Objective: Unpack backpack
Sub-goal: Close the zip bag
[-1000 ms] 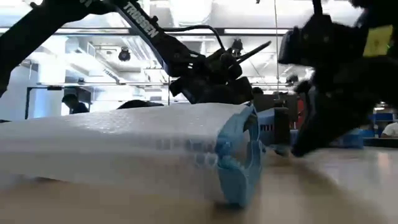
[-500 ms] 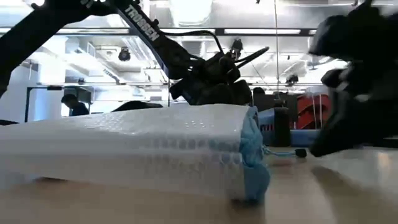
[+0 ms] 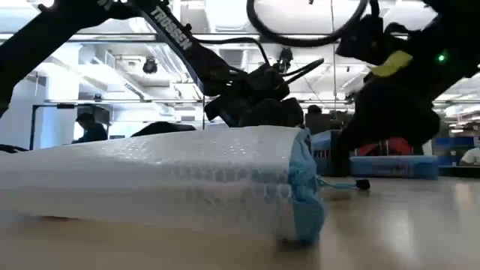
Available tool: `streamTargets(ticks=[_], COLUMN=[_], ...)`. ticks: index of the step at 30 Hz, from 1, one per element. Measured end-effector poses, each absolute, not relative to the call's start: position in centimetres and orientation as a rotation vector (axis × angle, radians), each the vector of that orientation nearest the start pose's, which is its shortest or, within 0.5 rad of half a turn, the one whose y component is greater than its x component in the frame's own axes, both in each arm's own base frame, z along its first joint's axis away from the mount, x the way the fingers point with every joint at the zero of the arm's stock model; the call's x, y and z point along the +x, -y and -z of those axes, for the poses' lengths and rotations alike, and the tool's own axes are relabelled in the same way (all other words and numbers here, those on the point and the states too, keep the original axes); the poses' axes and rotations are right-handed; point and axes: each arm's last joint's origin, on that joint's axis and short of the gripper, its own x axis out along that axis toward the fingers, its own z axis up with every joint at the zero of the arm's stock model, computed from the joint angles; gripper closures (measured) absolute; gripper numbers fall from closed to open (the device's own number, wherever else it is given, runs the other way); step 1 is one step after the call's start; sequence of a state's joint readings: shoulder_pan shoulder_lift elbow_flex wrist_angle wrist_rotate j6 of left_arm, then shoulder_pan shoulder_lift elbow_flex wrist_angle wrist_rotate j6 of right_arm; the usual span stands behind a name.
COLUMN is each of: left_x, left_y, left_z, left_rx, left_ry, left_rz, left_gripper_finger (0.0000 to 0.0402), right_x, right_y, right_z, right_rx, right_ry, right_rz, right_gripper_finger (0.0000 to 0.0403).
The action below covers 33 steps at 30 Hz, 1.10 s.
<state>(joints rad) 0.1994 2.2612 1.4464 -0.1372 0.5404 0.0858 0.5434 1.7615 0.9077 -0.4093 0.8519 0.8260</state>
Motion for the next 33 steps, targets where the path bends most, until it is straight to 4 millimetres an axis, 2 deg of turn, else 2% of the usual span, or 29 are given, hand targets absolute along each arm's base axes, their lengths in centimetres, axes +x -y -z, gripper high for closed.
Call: streamTargets(ticks=[3,8,19,26,29,33], left_x=[44.6,44.4,44.5,44.6,44.6,44.6], left_y=[-7.9,-8.7,-9.2,-9.3,-9.2,-9.1], left_z=[-9.4,-9.4,-9.6,-9.6,-9.6,-9.7], left_rx=[-0.301,-0.344,-0.418,-0.429,-0.439,-0.449], left_ry=[-0.882,-0.891,-0.884,-0.877,-0.874,-0.872], left_rz=[0.337,0.309,0.243,0.229,0.254,0.278], left_gripper_finger=[0.0401,0.0401,0.0401,0.0401,0.0401,0.0401], right_x=[26.9,26.9,25.5,25.2,25.1,25.7], right_y=[-13.0,-13.1,-17.4,-19.4,-19.2,-16.9], right_z=[-12.4,-10.8,-11.5,-12.3,-12.7,-13.4], right_rx=[0.015,0.13,0.251,0.262,0.197,0.128], right_ry=[-0.802,-0.85,-0.86,-0.866,-0.819,-0.813], right_rz=[0.603,0.526,0.399,0.317,0.354,0.454], right_gripper_finger=[0.0397,0.0402,0.0403,0.0403,0.0403,0.0403])
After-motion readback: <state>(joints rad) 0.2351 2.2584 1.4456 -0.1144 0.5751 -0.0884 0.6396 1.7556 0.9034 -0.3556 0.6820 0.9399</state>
